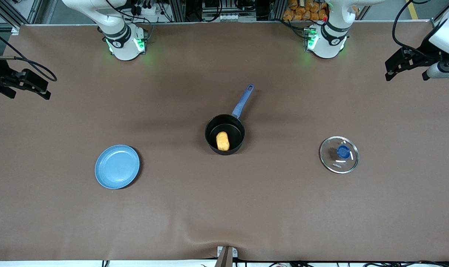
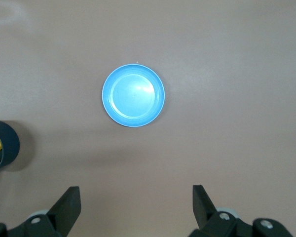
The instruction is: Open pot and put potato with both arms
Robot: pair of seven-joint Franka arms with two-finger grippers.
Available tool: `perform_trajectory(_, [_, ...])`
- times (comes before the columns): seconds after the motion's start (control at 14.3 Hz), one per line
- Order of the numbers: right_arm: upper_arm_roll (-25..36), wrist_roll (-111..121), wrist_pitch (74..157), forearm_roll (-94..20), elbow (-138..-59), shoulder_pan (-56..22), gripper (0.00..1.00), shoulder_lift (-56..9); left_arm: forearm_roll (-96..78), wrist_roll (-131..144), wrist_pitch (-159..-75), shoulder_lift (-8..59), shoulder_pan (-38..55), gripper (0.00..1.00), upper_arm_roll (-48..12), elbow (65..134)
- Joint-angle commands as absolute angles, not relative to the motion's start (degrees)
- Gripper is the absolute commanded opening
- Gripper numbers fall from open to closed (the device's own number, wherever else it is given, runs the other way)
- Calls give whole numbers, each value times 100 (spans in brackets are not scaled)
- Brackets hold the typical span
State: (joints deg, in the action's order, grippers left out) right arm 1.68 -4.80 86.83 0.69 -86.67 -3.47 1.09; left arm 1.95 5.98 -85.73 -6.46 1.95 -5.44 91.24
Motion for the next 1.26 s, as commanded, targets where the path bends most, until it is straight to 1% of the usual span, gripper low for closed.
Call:
perform_trajectory(0.0, [70,-457,8763,-26,-9036,-237,100,422,88,562,-8429,-607,149,100,-545,9026])
perform_trajectory(0.14, [62,-492,8614,-26,-8904,-264,100,369,88,589,-8420,-572,149,100,-536,9026])
perform_trajectory(0.77, [44,-474,8622,70,-8903,-307,100,299,79,589,-8420,-527,149,100,-501,9026])
perform_trajectory(1.19, [62,-500,8604,62,-8692,-281,100,299,88,589,-8385,-519,132,100,-413,9018])
